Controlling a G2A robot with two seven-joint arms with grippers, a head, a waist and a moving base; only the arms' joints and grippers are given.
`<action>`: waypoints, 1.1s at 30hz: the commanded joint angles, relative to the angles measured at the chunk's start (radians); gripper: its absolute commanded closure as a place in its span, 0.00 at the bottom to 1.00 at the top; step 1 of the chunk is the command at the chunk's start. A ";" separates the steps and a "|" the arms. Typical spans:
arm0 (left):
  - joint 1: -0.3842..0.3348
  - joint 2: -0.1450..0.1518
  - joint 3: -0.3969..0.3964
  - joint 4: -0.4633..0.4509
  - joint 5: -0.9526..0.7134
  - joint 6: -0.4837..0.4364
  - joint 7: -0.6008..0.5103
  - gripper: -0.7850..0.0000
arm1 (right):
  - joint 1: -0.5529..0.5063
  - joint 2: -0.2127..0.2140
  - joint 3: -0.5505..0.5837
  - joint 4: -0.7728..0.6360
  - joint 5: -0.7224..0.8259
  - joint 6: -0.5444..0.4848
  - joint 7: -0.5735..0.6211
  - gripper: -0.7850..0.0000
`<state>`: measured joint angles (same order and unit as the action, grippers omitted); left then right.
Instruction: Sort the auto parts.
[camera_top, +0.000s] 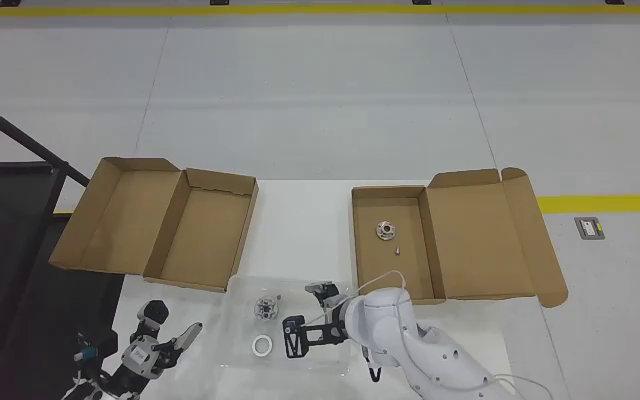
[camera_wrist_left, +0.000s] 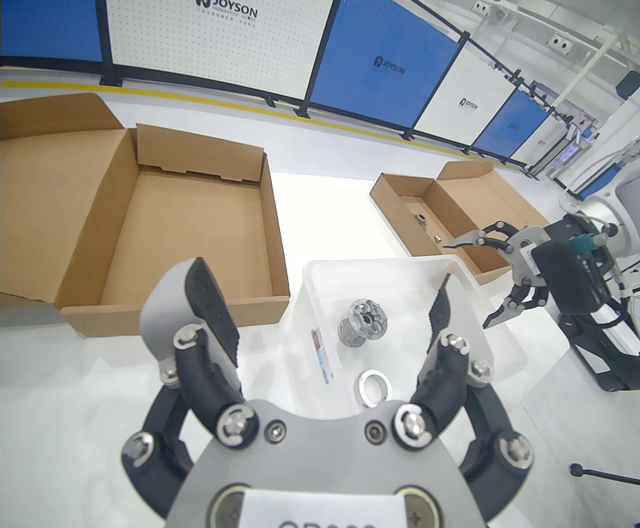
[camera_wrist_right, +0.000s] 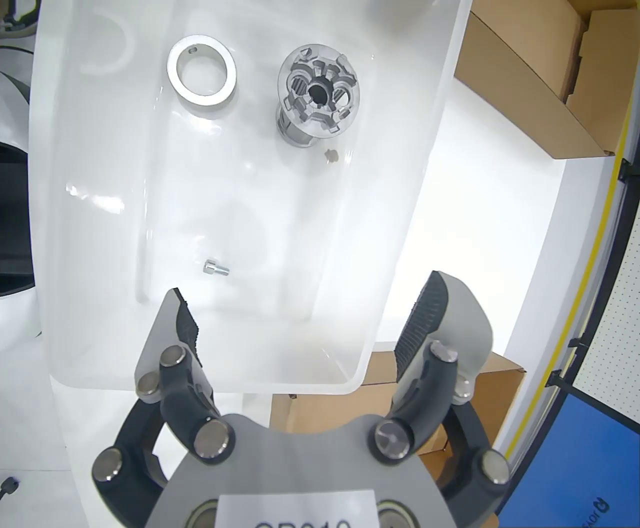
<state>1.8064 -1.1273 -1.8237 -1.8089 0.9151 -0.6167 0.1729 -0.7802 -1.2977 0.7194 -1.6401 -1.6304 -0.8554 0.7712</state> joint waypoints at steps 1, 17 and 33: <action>0.000 0.000 0.000 0.000 0.000 0.000 0.000 0.00 | -0.008 0.000 -0.004 0.002 -0.009 0.009 -0.009 0.00; 0.000 0.000 0.000 0.000 0.000 0.000 0.000 0.00 | 0.052 -0.044 -0.129 0.168 -0.071 -0.100 -0.027 0.41; 0.000 0.000 0.000 0.000 0.000 0.000 0.000 0.00 | 0.149 -0.123 -0.208 0.379 0.034 -0.141 0.008 0.51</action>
<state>1.8064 -1.1273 -1.8237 -1.8089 0.9151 -0.6167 0.1729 -0.6344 -1.4173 0.5148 -1.2697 -1.5978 -0.9988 0.7804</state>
